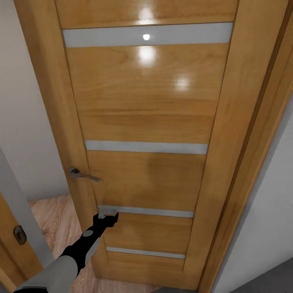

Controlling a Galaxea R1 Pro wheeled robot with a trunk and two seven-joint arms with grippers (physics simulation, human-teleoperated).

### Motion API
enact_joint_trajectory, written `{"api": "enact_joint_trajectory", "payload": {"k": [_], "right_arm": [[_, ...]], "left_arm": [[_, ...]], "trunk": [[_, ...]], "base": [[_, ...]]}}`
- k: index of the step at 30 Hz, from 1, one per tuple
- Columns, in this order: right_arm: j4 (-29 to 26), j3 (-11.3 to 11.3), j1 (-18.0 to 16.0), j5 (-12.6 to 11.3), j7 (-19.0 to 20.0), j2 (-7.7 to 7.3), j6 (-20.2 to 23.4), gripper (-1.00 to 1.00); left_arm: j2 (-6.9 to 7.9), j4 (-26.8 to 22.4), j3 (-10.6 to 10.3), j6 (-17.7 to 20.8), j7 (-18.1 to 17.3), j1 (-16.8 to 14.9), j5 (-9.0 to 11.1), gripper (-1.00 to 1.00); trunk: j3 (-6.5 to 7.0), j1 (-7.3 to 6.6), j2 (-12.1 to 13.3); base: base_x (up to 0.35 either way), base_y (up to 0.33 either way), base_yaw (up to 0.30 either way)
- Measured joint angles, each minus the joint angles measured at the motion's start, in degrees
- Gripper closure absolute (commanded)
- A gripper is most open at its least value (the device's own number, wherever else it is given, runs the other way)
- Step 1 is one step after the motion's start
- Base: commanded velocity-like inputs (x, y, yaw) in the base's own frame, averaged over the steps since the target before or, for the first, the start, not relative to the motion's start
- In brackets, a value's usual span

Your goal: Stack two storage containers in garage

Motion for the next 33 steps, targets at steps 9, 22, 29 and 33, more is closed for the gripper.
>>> {"api": "enact_joint_trajectory", "payload": {"k": [9, 22, 29, 33], "right_arm": [[0.0, 0.0, 0.0, 0.0, 0.0, 0.00, 0.0, -1.00], [0.0, 0.0, 0.0, 0.0, 0.0, 0.00, 0.0, -1.00], [0.0, 0.0, 0.0, 0.0, 0.0, 0.00, 0.0, -1.00], [0.0, 0.0, 0.0, 0.0, 0.0, 0.00, 0.0, -1.00]], "left_arm": [[0.00, 0.0, -0.1, 0.0, 0.0, 0.0, 0.0, -1.00], [-0.02, 0.0, -0.3, 0.0, -0.2, 0.0, 0.0, -1.00], [-0.03, 0.0, -0.3, 0.0, -0.2, 0.0, 0.0, -1.00], [-0.02, 0.0, -0.3, 0.0, -0.2, 0.0, 0.0, -1.00]], "trunk": [[0.00, -0.01, 0.0], [0.01, 0.00, 0.0], [0.00, -0.02, 0.0], [0.01, -0.01, 0.0]], "base": [[0.017, 0.000, -0.004], [0.118, 0.000, 0.000], [0.153, 0.000, 0.000], [0.157, 0.000, 0.000]]}}
